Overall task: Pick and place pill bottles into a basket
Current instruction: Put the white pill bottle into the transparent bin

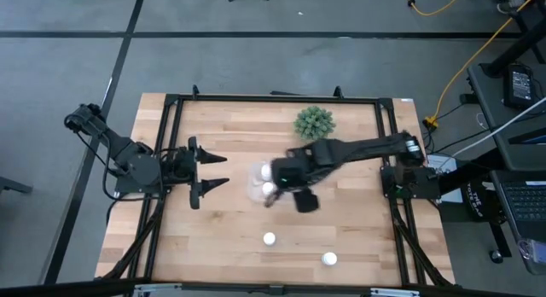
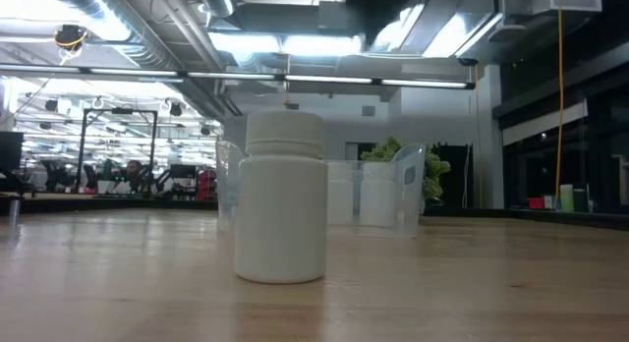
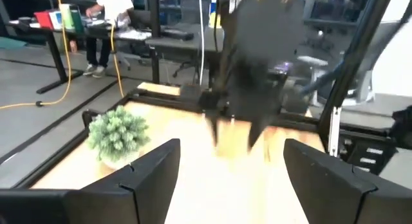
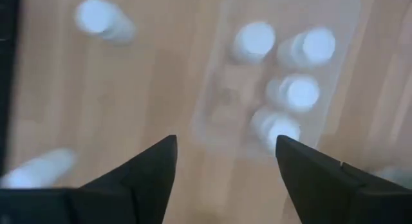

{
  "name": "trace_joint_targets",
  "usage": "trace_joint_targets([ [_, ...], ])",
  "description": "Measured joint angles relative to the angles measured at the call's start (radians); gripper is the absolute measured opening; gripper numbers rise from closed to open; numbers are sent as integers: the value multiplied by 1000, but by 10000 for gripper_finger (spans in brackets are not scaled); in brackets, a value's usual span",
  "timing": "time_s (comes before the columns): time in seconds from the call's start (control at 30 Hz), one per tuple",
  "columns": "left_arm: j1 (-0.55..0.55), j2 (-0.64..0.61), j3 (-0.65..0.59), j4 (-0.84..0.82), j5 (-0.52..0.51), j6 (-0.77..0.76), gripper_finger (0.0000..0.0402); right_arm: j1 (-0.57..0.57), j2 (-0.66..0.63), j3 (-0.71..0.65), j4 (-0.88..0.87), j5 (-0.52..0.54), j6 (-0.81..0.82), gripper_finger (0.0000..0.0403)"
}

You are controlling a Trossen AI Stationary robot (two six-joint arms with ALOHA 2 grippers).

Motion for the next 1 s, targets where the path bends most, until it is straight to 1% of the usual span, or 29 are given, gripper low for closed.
trace_joint_targets([
  [0.07,-3,5,-1,-32,2,-14,269,44,-57,1,-63,1,88,259],
  [0.17,0,19,0,-35,25,-22,269,137,-167,-18,-73,0,239,255],
  [0.3,12,51,0,-25,111,-10,269,309,-304,-65,30,3,444,254],
  [0.33,18,61,0,-26,139,-3,269,354,-331,-80,80,22,500,254],
  [0.4,30,78,0,-25,201,8,269,441,-371,-116,170,104,597,254],
  [0.47,43,100,0,-12,231,18,269,514,-382,-139,211,213,646,254],
  [0.53,62,120,0,-8,233,42,269,561,-372,-166,210,274,685,254],
  [0.7,109,162,0,25,234,36,269,607,-334,-271,204,278,873,254],
  [0.9,124,174,0,27,236,-42,269,667,-315,-401,231,266,1025,254],
  [1.0,124,173,0,27,233,-79,269,690,-313,-478,252,235,1131,254],
])
